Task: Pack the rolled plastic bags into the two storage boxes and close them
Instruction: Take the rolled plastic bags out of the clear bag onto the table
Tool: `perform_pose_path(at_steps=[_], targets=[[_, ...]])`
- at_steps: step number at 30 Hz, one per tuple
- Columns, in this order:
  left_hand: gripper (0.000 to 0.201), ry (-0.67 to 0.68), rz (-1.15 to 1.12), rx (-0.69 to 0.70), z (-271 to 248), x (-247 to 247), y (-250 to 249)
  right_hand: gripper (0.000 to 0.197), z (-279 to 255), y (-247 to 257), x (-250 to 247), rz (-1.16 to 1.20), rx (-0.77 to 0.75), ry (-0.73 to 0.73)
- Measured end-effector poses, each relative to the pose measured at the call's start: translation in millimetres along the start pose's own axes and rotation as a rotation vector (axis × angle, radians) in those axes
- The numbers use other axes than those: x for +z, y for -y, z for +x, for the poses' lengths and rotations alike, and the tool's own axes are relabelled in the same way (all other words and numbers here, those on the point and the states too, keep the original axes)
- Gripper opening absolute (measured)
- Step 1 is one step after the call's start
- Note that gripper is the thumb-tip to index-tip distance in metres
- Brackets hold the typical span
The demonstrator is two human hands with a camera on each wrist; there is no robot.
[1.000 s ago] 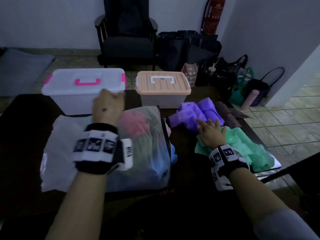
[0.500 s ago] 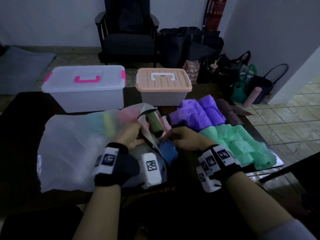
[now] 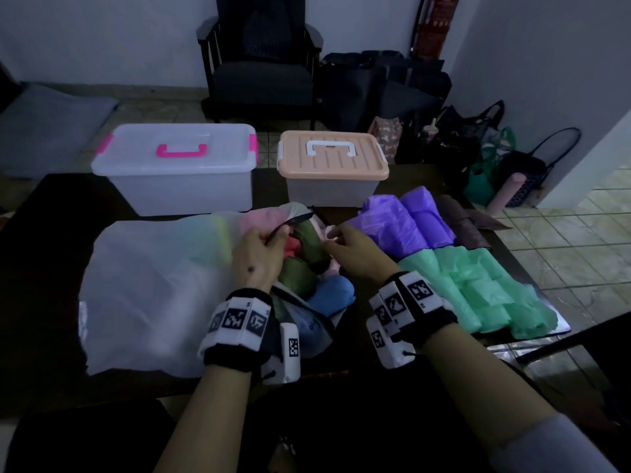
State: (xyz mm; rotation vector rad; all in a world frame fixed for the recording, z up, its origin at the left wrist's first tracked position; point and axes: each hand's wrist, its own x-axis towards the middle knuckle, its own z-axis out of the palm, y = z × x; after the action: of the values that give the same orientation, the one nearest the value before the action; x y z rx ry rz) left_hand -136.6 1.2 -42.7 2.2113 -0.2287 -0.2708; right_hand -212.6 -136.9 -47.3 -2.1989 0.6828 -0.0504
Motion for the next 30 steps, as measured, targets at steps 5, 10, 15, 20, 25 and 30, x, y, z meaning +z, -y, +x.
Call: perform_pose_path(at_steps=[5, 10, 15, 20, 25, 30], targets=[[0.043, -0.073, -0.057, -0.022, 3, 2, -7, 0.066, 17, 20, 21, -0.093, 0.077, 0.088], [0.046, -0.059, -0.075, -0.033, 2, 3, 2, 0.064, 27, 18, 26, -0.025, 0.151, 0.092], [0.045, -0.078, -0.111, -0.032, 4, 7, 9, 0.085, 31, 13, 25, 0.277, 0.293, 0.11], [0.046, -0.074, -0.077, -0.004, 4, 9, 11, 0.063, 28, 24, 28, 0.369, 0.311, 0.116], [0.047, -0.067, -0.069, -0.022, 4, 9, 12, 0.056, 19, 31, 13, 0.661, 0.411, 0.183], [0.049, -0.071, -0.086, -0.015, 5, 9, 15, 0.028, 1, 14, -25, 0.849, 0.512, 0.286]])
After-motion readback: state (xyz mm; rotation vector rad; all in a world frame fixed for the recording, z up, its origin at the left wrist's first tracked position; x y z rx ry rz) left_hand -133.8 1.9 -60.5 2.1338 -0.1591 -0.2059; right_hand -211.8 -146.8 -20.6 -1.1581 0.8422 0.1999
